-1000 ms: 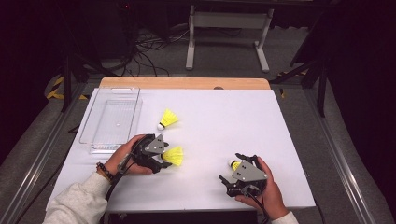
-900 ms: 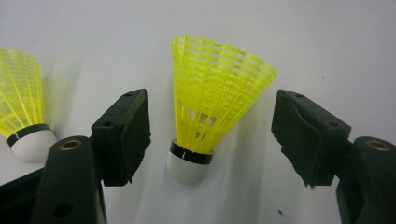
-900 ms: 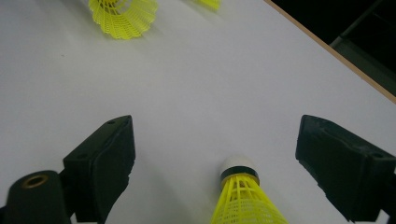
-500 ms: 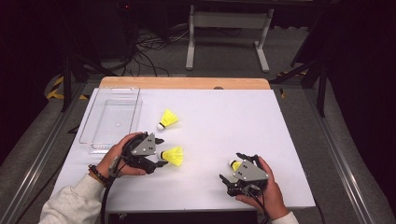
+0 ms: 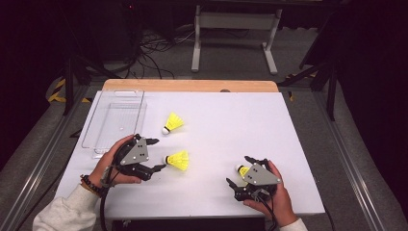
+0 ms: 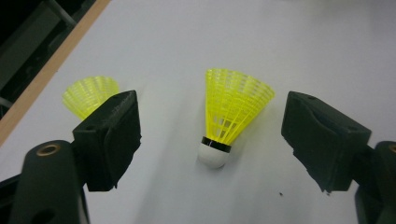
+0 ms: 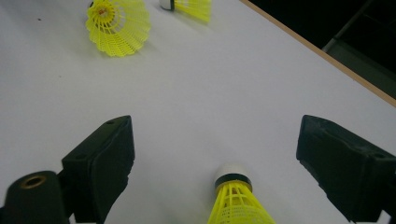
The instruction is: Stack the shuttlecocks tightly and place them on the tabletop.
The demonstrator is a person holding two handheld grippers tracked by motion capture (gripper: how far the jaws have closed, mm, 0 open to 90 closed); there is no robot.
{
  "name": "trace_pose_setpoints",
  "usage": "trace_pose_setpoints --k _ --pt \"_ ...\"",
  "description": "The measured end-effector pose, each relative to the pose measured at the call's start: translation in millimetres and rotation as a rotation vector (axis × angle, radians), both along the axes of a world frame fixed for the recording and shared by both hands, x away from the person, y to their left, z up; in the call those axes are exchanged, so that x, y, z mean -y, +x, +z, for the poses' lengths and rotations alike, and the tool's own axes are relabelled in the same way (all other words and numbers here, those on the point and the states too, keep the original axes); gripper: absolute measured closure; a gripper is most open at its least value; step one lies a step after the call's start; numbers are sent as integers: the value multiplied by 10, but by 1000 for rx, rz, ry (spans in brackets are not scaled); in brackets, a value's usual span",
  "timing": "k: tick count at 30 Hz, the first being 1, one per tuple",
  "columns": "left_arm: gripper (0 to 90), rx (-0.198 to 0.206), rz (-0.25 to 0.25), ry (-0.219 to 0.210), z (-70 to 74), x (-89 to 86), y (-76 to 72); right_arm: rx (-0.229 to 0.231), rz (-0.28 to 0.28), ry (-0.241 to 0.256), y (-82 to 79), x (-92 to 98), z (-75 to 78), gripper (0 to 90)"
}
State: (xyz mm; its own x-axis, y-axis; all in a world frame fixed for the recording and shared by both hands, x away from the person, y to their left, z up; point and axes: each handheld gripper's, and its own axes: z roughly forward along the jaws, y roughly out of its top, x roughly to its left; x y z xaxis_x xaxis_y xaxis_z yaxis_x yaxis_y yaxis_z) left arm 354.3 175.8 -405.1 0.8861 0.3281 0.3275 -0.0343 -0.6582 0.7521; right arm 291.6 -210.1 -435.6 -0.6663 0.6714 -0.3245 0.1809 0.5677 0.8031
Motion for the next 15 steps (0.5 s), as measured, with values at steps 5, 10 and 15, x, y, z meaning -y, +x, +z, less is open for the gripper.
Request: trace_pose_setpoints --k 5,10,15 --pt "163 48 42 -44 11 -115 -98 -2 -6 17 26 13 13 120" --pt "148 66 71 -79 -18 -236 -202 9 -12 34 37 11 47 119" --pt "131 57 81 -100 -88 -360 -278 16 -16 55 62 8 92 119"
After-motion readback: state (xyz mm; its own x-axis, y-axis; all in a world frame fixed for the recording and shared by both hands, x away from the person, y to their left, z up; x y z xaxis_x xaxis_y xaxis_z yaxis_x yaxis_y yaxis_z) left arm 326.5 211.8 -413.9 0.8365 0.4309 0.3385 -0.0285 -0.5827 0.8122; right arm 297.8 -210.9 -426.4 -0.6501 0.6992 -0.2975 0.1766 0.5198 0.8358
